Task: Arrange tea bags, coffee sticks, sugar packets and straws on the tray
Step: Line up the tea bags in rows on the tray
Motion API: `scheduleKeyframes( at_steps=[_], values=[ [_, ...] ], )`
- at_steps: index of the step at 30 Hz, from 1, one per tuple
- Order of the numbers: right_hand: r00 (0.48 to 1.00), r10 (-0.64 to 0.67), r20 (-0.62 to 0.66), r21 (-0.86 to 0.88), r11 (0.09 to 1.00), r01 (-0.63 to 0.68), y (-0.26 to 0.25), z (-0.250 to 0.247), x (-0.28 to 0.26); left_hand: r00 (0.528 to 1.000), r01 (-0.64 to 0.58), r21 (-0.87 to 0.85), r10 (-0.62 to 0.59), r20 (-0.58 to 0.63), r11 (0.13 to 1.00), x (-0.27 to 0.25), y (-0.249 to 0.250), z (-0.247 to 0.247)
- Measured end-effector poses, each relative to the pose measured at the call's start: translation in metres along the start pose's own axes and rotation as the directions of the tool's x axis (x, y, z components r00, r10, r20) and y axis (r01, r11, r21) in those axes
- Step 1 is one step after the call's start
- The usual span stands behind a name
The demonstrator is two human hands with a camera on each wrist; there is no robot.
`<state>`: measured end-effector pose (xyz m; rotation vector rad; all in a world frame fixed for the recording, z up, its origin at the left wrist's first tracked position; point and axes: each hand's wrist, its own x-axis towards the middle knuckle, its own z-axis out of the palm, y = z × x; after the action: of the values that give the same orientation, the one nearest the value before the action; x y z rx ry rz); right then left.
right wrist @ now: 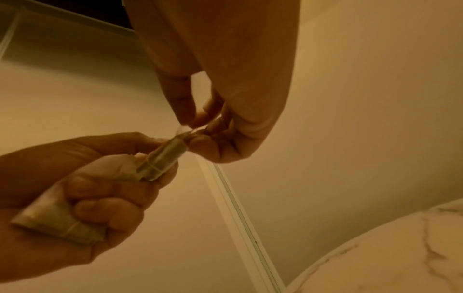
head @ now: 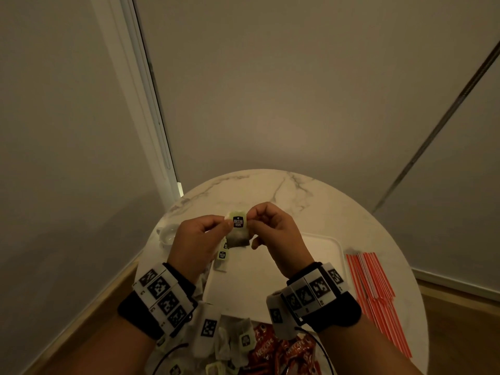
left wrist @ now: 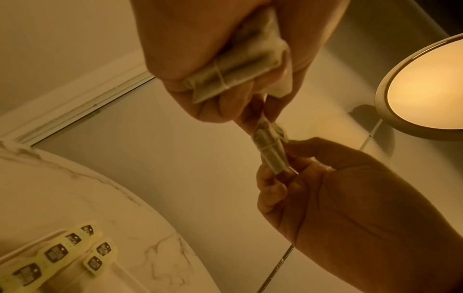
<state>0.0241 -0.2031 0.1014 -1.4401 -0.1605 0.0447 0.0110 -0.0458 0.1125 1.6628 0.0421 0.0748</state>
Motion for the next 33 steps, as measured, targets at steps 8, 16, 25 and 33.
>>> scheduleKeyframes(
  at_steps=[8,16,25,33],
  values=[
    [0.989,0.139,-0.040,-0.177,0.974,-0.144,0.026,-0.003,0.015,0.978,0.132,0.025,-0.134,0.157,0.991,0.011,-0.027,0.001],
    [0.913,0.373,-0.162,-0.072,0.919,-0.388,0.084,-0.010,0.021,0.883,0.456,0.045,-0.458,0.101,0.889,0.019,-0.095,0.016],
    [0.853,0.477,-0.211,-0.116,0.855,-0.506,0.122,-0.020,0.032,0.867,0.488,0.058,-0.491,0.085,0.871,0.028,-0.137,0.027],
    [0.802,0.546,-0.242,-0.174,0.789,-0.590,0.150,-0.018,0.057,0.844,0.496,0.211,-0.525,0.113,0.842,0.044,-0.156,0.022]
  ],
)
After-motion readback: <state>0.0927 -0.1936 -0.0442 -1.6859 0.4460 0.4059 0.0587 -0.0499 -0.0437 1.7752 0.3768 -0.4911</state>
